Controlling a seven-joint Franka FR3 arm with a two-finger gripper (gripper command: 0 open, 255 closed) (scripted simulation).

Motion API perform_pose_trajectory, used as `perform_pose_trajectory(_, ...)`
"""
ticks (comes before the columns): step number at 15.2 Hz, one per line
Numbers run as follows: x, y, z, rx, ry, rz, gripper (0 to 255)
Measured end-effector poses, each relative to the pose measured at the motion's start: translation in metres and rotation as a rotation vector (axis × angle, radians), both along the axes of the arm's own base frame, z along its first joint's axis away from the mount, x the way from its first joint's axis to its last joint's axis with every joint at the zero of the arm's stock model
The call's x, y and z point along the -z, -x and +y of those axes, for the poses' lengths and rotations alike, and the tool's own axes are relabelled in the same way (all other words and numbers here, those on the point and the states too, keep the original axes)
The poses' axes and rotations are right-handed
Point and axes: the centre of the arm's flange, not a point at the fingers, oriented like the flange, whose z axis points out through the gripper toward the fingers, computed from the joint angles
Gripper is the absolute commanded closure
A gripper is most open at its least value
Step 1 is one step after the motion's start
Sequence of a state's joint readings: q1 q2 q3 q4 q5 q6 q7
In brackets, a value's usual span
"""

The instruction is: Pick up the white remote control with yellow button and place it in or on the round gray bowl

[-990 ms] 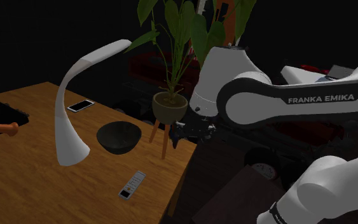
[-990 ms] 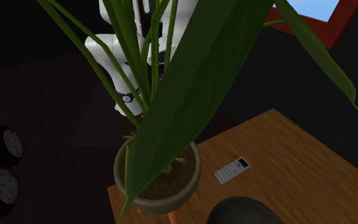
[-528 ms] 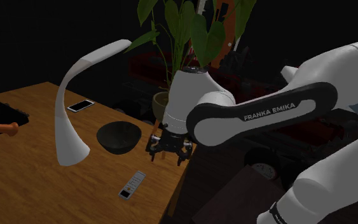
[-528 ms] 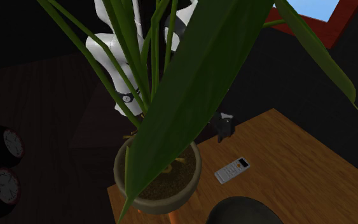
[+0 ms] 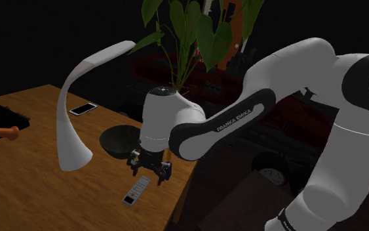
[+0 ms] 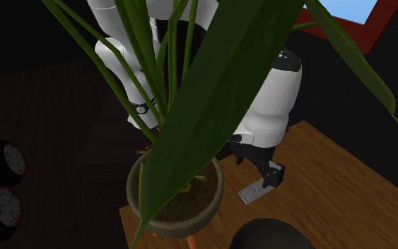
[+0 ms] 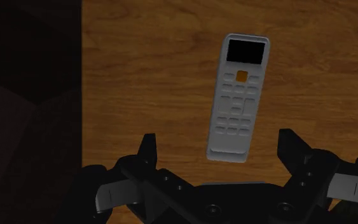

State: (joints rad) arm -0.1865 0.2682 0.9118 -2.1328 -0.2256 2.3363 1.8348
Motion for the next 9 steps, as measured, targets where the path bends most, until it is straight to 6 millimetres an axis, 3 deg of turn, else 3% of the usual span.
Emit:
perform_pose_trajectory(3, 0.023, -0.018, 0.015, 0.063, -0.003, 0.013, 0)
perform_pose_trajectory(9, 0.057, -0.021, 0.020, 0.075, -0.002, 0.015, 0)
